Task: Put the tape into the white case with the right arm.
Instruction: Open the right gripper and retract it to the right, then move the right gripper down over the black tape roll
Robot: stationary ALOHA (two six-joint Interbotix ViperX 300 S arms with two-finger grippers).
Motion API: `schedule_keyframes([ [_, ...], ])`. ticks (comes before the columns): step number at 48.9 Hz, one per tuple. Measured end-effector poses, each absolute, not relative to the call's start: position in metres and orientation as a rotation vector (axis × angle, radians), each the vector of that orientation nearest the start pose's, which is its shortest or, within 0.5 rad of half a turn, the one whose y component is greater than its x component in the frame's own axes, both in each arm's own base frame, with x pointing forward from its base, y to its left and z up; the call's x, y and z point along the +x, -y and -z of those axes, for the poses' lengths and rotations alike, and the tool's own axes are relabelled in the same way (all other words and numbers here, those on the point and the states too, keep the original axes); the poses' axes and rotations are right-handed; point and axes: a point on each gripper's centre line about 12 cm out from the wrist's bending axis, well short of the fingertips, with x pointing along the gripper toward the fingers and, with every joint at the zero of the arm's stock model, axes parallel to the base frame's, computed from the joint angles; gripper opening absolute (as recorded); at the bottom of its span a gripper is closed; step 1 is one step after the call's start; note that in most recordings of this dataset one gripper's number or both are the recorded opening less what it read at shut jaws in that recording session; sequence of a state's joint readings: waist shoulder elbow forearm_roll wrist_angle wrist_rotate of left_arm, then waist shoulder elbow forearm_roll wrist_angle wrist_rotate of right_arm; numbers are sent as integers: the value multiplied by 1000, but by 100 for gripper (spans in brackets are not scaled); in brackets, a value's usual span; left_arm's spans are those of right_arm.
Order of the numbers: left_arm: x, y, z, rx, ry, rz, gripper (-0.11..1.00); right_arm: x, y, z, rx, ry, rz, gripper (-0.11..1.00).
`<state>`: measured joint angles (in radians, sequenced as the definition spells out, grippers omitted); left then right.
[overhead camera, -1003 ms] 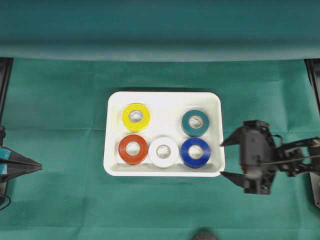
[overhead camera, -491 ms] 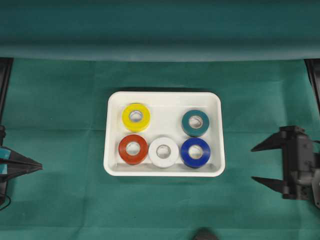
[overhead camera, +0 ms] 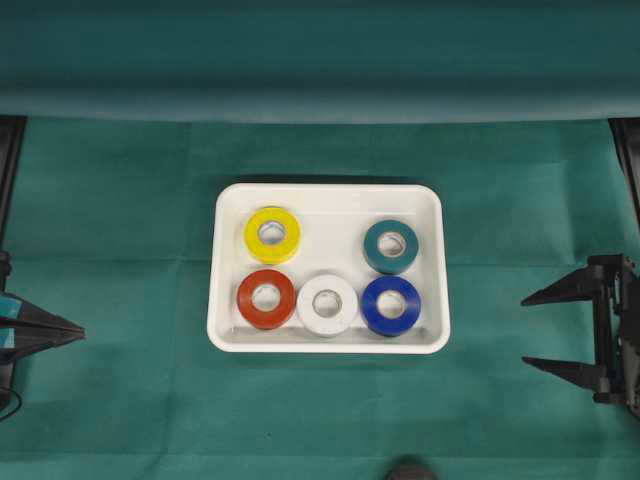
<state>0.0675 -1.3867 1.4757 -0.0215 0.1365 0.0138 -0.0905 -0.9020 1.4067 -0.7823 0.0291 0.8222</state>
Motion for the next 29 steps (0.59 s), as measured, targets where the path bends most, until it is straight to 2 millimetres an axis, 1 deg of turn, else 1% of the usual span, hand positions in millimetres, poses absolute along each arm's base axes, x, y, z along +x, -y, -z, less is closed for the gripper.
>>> schedule_keyframes([
  [5, 130, -8, -187, -15, -225, -65, 0, 167, 8, -154, 53, -521, 54, 63],
  [11, 130, -9, -187, -16, -225, -67, 0, 168, -9, -152, 37, -519, -50, 63],
  [20, 130, -9, -187, -16, -225, -71, 0, 166, -28, -150, 8, -530, -164, 63],
  [29, 130, -10, -187, -18, -225, -76, 0, 165, -32, -148, -4, -541, -184, 63],
])
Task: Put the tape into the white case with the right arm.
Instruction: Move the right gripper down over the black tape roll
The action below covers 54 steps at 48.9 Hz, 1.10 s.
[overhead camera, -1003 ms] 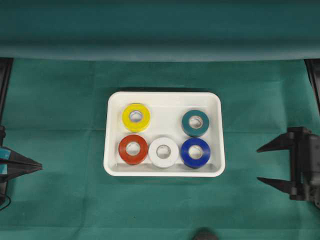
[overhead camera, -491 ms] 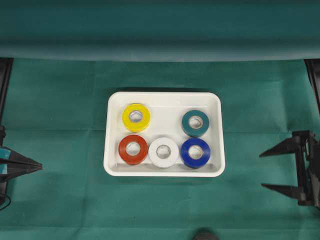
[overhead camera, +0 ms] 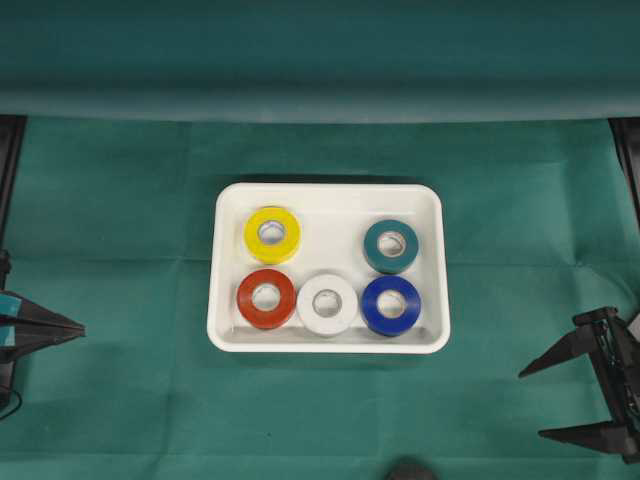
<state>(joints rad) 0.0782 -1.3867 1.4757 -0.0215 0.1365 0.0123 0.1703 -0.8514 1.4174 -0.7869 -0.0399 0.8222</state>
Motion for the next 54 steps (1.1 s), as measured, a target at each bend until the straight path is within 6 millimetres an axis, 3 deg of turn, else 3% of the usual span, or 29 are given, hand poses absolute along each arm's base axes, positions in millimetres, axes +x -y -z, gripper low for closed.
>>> schedule_keyframes([
  [9, 130, -10, -188, -17, -222, -77, 0, 166, -32, -144, -6, -567, -180, 63],
  [17, 130, -10, -188, -15, -222, -77, 0, 180, -34, -148, -9, -596, -181, 63],
  [54, 130, -10, -187, -15, -225, -76, 0, 295, -75, -134, -19, -734, -282, 63],
])
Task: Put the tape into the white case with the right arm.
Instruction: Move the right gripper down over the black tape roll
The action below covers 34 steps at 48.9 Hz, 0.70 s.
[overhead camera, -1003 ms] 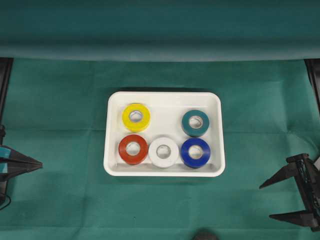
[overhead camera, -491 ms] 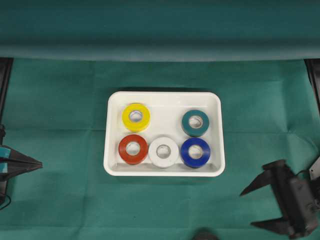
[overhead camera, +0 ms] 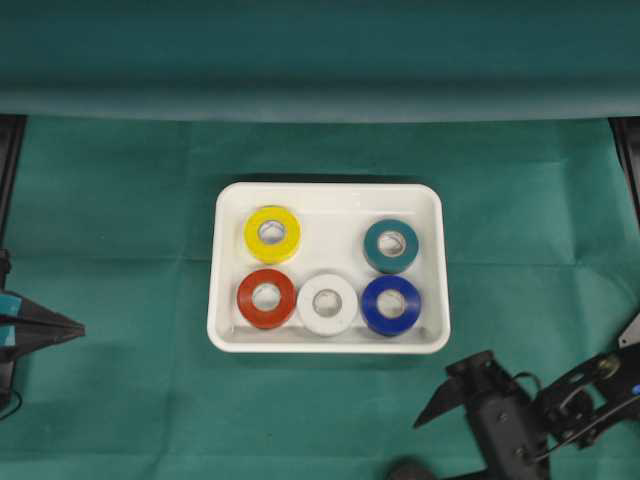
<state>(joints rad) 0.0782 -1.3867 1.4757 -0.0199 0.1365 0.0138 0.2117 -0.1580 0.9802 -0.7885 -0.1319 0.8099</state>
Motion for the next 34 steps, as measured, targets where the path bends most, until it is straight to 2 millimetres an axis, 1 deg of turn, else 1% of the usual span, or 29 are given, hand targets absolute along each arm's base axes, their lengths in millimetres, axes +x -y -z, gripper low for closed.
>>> schedule_keyframes([
  [5, 130, -10, -188, -17, -224, -77, 0, 307, -77, -129, -19, -747, -282, 63],
  [14, 130, -10, -188, -15, -224, -77, 0, 324, -81, -120, -21, -771, -280, 63],
  [26, 130, -10, -188, -17, -222, -77, 0, 328, -82, -118, -22, -774, -281, 63],
  [34, 130, -10, -188, -17, -222, -77, 0, 328, -84, -107, -24, -804, -284, 63],
])
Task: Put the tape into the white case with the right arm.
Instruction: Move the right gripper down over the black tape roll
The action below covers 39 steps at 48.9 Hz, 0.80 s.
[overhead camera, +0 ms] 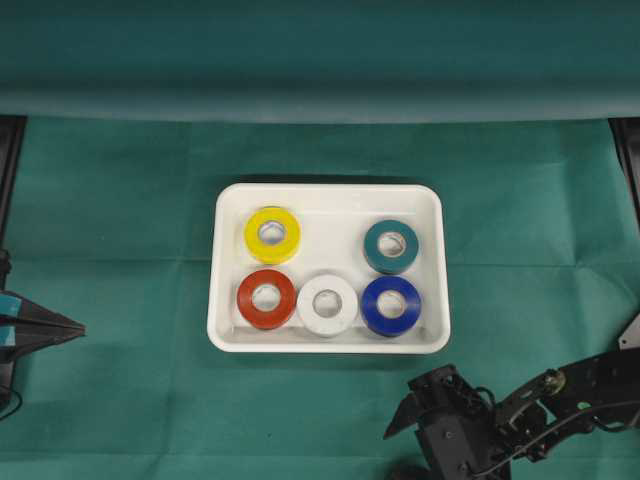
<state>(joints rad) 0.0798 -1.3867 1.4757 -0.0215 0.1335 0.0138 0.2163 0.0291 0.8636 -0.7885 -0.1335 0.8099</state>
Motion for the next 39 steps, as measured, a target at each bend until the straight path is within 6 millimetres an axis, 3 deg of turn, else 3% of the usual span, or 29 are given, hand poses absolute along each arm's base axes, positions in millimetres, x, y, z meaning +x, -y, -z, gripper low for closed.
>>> schedule_keyframes([
  [10, 130, -10, -188, -17, -222, -77, 0, 334, -85, -95, -25, -835, -281, 63],
  [24, 130, -10, -188, -17, -222, -77, 0, 339, -86, -93, -28, -837, -280, 59],
  [27, 130, -10, -188, -17, -222, -77, 0, 339, -86, -93, -27, -837, -281, 48],
  [34, 130, -10, -188, -17, -222, -77, 0, 339, -87, -93, -28, -837, -284, 10],
  [39, 130, -10, -188, -15, -222, -77, 0, 338, -87, -93, -31, -836, -285, 0],
])
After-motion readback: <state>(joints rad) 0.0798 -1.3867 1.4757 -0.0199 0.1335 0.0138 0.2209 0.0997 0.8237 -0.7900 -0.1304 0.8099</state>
